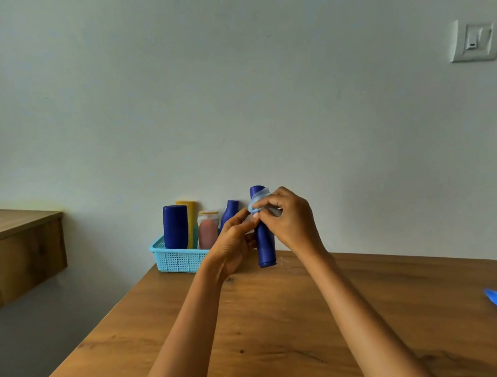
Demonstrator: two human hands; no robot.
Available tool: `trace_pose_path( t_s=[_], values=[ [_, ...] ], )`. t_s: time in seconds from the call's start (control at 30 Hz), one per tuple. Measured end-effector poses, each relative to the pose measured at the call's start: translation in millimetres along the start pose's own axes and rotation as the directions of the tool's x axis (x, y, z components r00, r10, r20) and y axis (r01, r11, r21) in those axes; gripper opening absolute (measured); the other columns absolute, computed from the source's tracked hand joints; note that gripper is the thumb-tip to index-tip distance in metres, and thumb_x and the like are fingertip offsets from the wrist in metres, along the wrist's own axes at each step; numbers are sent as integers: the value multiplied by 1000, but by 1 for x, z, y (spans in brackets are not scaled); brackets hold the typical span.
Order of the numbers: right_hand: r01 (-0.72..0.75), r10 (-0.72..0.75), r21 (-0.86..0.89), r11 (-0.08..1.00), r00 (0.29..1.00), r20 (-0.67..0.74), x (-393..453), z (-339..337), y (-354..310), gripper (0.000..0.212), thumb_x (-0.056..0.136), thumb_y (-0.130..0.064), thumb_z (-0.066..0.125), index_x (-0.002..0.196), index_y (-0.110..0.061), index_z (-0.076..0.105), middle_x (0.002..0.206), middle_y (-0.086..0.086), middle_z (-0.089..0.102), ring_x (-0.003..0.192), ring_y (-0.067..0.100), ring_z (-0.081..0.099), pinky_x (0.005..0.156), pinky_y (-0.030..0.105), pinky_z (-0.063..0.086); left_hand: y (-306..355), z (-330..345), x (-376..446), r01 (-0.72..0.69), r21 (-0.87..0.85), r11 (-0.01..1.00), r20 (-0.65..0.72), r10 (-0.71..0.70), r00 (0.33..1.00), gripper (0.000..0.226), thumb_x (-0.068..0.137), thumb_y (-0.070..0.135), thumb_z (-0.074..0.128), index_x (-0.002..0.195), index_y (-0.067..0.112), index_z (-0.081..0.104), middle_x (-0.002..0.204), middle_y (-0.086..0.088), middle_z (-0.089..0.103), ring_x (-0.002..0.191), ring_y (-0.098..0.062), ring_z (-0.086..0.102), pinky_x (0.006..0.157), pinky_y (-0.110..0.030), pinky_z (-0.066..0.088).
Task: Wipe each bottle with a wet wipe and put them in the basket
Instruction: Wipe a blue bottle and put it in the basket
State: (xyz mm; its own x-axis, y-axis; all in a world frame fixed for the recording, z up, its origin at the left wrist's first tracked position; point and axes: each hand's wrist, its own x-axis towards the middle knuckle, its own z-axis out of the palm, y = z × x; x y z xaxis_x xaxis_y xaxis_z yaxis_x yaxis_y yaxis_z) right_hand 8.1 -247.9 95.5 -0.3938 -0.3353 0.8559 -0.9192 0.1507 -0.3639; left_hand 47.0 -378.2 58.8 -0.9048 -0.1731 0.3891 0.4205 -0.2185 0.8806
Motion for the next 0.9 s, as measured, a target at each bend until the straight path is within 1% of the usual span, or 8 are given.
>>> trace_pose_path(
  t_s=[0.1, 0.23, 0.37, 0.5, 0.57, 0.67, 0.77, 0.9],
  values=[
    [-88, 91, 45, 995, 994, -65, 1, -4, 4, 10, 80, -14, 68, 88, -15, 73, 92, 0, 66, 83, 11, 62, 66, 9, 46, -2, 4, -1, 28, 2, 1000, 32, -28, 999, 37, 82, 27, 63, 118, 18, 61, 103, -5, 71, 93, -21, 69, 78, -33, 56],
    [-71, 74, 27, 997, 984, -165, 3, -11, 9, 21, 87, -7, 62, 107, -9, 69, 101, 6, 64, 88, 10, 60, 68, 0, 41, 6, 7, -1, 76, 0, 997, 83, -76, 994, 49, 81, 27, 64, 128, 15, 53, 111, -11, 68, 101, -29, 67, 83, -39, 55],
    [46, -50, -42, 998, 994, -100, 4, -13, 7, 28, 90, -8, 58, 118, -11, 65, 107, 5, 61, 94, 9, 57, 76, 3, 42, 10, 8, 0, 62, -1, 998, 81, -61, 995, 51, 81, 26, 64, 129, 14, 52, 111, -10, 69, 101, -29, 66, 82, -38, 55],
    [108, -108, 11, 994, 994, 22, 0, -8, 5, 25, 86, -8, 62, 109, -14, 69, 102, 3, 63, 90, 10, 60, 77, 16, 51, 8, 6, 0, -2, -104, 995, 6, 3, 1000, 40, 80, 26, 62, 119, 16, 58, 96, -4, 72, 87, -19, 70, 72, -31, 56],
    [64, -65, 58, 996, 998, 13, 1, -7, 6, 19, 84, -11, 66, 102, -13, 71, 97, 1, 65, 84, 7, 61, 72, 14, 51, 8, 6, -1, -17, -145, 989, -9, 16, 1000, 41, 80, 25, 61, 119, 15, 56, 95, -5, 72, 86, -19, 70, 72, -32, 57],
    [-15, 20, 113, 993, 999, -42, 2, -12, 12, 10, 81, -10, 69, 89, -13, 73, 88, 0, 68, 75, 3, 61, 63, 9, 46, 13, 6, -2, -45, -240, 970, 1, 46, 999, 46, 82, 25, 60, 126, 12, 51, 109, -13, 64, 96, -28, 63, 83, -40, 55],
    [6, 1, 96, 995, 997, -72, 2, -17, 15, 17, 84, -6, 65, 101, -7, 70, 96, 5, 68, 81, 5, 61, 67, 6, 47, 17, 6, -4, -16, -249, 968, 65, 33, 997, 49, 84, 23, 58, 130, 10, 48, 115, -17, 63, 102, -34, 63, 87, -43, 54],
    [-8, 27, 167, 986, 993, -113, 7, -19, 10, 23, 88, -7, 62, 110, -8, 67, 105, 5, 66, 90, 9, 62, 71, 10, 50, 11, 14, -6, 41, -205, 978, 146, -11, 989, 41, 86, 21, 56, 126, 13, 51, 110, -13, 69, 100, -31, 67, 86, -42, 55]
  ],
)
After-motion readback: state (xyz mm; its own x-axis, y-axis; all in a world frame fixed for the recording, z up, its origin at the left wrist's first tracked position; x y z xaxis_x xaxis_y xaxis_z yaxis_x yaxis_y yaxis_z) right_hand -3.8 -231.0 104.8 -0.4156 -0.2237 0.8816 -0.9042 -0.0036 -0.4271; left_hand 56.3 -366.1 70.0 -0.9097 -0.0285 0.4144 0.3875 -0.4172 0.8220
